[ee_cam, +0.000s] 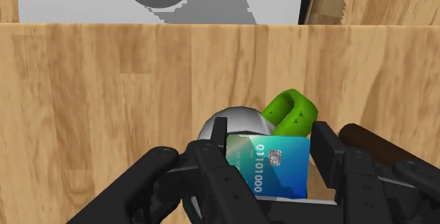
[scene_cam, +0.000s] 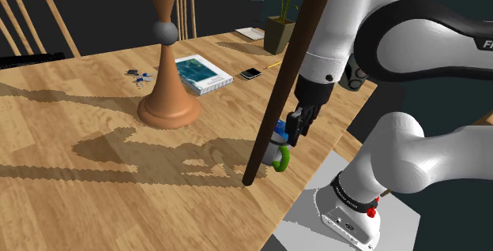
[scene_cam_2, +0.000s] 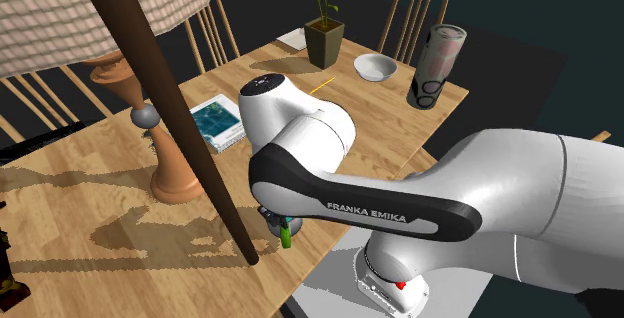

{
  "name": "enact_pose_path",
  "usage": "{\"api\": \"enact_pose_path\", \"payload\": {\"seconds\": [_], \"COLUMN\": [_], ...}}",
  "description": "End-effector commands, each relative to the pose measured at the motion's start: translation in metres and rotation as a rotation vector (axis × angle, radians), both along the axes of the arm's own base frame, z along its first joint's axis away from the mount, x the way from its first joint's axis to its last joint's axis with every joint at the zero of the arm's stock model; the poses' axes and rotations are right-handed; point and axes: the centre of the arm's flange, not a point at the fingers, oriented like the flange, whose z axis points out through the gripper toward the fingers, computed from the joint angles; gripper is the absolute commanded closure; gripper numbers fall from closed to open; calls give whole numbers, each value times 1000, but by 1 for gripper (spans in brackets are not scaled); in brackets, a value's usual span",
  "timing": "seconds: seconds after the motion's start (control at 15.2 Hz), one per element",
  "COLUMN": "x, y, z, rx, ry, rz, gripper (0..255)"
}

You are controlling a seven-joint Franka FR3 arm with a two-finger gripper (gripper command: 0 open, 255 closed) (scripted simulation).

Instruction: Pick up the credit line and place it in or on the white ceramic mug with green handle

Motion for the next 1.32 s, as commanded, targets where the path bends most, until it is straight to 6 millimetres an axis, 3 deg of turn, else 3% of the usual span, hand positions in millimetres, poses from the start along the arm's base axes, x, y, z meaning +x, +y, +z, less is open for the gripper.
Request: {"api": "enact_pose_path", "payload": {"seconds": [0.0, 0.13, 0.66, 0.73, 1.06, 1.25], "x": [-1, -1, -1, -1, -1, 5], "y": [0, 0, 0, 0, 0, -1], "z": [-11, -25, -25, -25, -25, 14], "rx": [0, 0, 0, 0, 0, 0], "ry": [-1, -1, -1, -1, -1, -1], "rz": [0, 0, 0, 0, 0, 0], "gripper": [255, 255, 255, 0, 0, 0]}}
